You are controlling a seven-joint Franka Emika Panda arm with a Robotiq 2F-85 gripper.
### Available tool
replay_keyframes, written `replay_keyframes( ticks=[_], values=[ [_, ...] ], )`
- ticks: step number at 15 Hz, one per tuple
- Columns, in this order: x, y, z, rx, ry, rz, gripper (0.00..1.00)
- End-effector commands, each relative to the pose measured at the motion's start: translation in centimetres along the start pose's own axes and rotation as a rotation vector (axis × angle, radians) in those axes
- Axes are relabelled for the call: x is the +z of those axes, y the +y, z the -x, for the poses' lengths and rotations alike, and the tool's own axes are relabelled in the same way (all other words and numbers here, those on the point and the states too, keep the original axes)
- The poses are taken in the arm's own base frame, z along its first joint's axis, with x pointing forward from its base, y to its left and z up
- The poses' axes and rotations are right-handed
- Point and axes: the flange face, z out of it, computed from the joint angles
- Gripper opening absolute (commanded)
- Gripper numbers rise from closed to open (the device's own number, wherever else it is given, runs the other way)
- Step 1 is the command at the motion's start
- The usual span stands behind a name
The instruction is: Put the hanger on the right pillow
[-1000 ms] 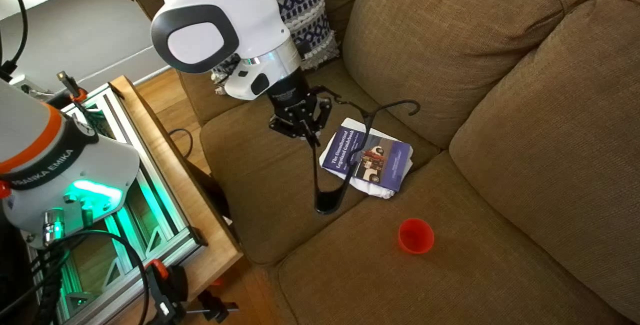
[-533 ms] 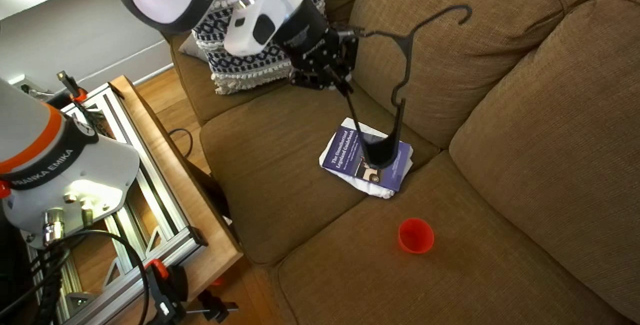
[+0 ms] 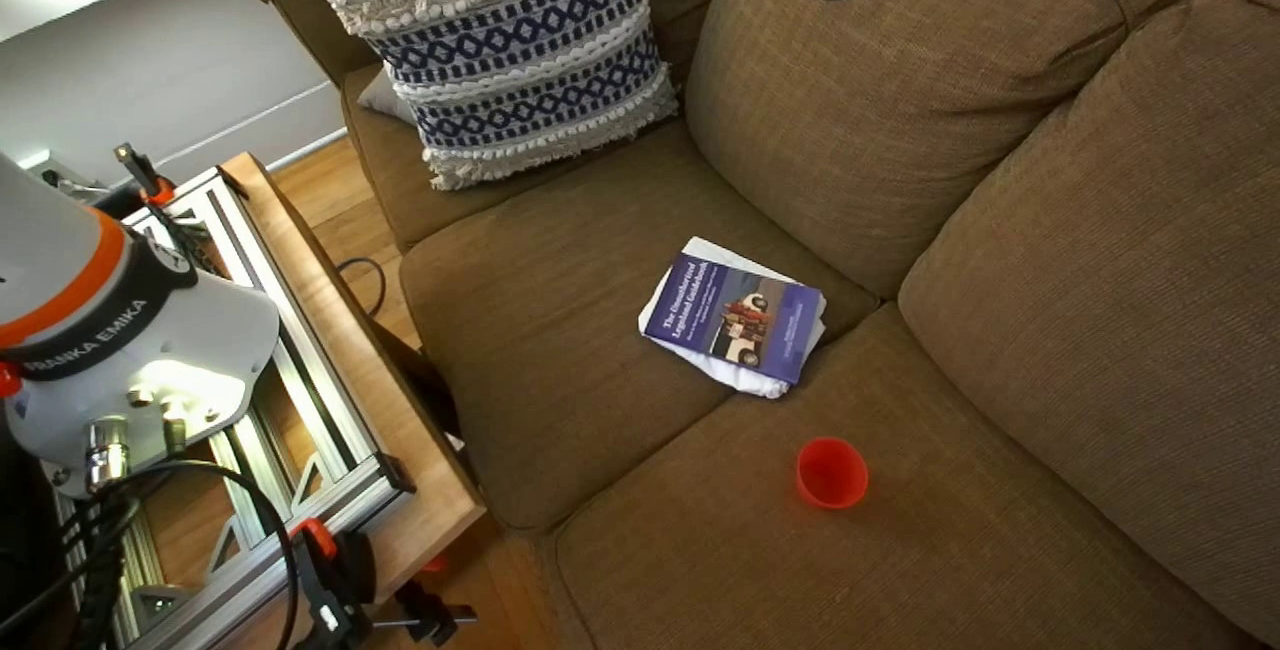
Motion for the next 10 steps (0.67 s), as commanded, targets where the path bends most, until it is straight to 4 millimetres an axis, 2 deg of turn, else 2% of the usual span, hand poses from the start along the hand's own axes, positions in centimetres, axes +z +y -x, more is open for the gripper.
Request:
replay_keyframes(
  ticks=[1,3,4,5,10],
  values=[
    [0.1,0.0,0.1,-0.003,0.002,0.001,0.08],
    [0.3,0.4,-0.4,-0.003,0.016,0.011,0.08],
    [0.4,0.5,-0.5,-0.003,0.02,0.013,0.02],
    [0.6,0.8,1.2,-0.009,0.006,0.03,0.02],
    [-2.6,-3.2,12.7,-0.257,-0.185,-0.065,0.02]
  ],
)
